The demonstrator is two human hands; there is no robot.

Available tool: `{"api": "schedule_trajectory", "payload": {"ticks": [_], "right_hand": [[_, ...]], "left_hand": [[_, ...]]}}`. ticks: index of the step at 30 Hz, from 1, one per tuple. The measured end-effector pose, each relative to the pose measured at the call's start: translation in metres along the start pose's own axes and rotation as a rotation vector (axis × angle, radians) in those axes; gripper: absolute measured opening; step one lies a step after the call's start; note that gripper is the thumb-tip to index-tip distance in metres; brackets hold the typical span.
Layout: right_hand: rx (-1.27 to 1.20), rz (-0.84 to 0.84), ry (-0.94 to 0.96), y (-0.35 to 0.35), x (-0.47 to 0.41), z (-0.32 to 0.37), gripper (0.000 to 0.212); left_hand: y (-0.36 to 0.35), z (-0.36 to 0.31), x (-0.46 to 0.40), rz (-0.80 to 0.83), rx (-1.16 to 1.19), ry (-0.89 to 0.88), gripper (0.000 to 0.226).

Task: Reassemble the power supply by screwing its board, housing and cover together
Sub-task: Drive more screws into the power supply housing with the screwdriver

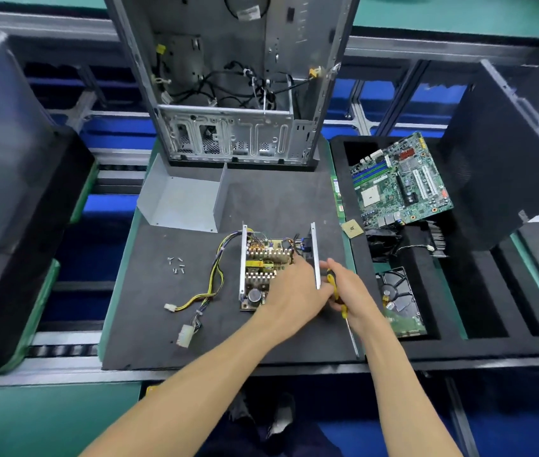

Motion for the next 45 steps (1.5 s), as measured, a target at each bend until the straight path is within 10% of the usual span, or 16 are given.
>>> {"api": "schedule_trajectory", "payload": {"ticks": [36,45], "right_hand": [[-0.262,0.395,0.177,-0.013,0.050,0.042,0.033],[0.003,0.180,0.294,0.006,0.045,0.047,0.042]], "left_hand": [[0.092,-0.079,0.049,-0.380,-0.184,-0.148,0.044],[0.066,-0.032,0.040,-0.233,0.252,-0.040,0.025]]}}
Point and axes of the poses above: each hand's wrist, its own x-axis away from the middle knuckle, its own y-axis out of the back of the hand, z = x × y, the point moved 9 cm from there along -x, towards the middle knuckle, and after that the axes turned 6 degrees about -y, right-handed, at the moved point
